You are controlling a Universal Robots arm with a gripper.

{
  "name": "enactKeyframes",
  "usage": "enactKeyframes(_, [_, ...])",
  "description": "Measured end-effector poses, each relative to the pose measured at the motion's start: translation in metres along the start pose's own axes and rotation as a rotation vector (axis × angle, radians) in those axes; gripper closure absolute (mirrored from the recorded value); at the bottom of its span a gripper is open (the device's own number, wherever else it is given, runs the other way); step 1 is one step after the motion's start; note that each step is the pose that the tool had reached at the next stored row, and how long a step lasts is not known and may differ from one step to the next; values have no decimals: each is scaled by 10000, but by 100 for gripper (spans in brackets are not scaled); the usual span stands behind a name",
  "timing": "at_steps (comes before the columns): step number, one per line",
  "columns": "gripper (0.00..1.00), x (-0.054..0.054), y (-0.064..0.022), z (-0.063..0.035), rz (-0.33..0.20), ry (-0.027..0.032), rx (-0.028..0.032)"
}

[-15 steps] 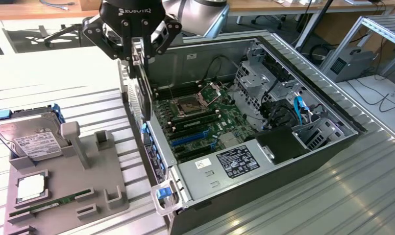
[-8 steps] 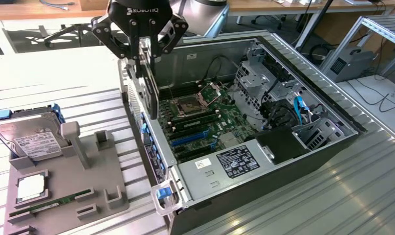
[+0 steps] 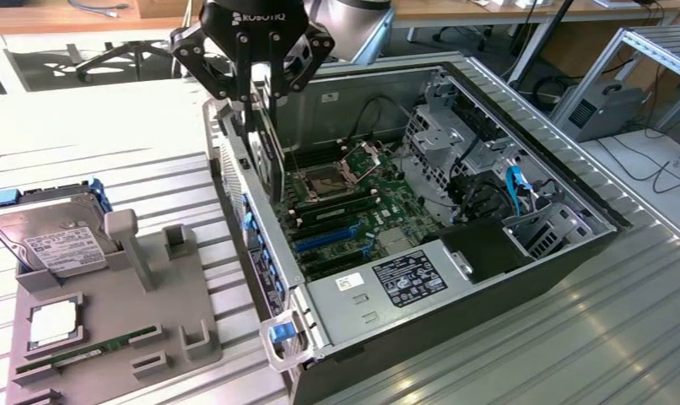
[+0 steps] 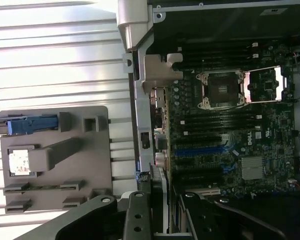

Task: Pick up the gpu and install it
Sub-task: 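Pick up the gpu and move the gpu toward the slot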

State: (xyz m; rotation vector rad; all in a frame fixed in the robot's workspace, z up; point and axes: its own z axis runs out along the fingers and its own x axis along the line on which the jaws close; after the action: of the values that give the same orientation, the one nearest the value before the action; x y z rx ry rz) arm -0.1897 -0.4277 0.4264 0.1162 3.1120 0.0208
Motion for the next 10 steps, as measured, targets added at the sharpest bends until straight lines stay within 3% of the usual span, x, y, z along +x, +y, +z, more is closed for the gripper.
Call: enactKeyframes(10, [73, -129, 17, 4, -1, -4, 46])
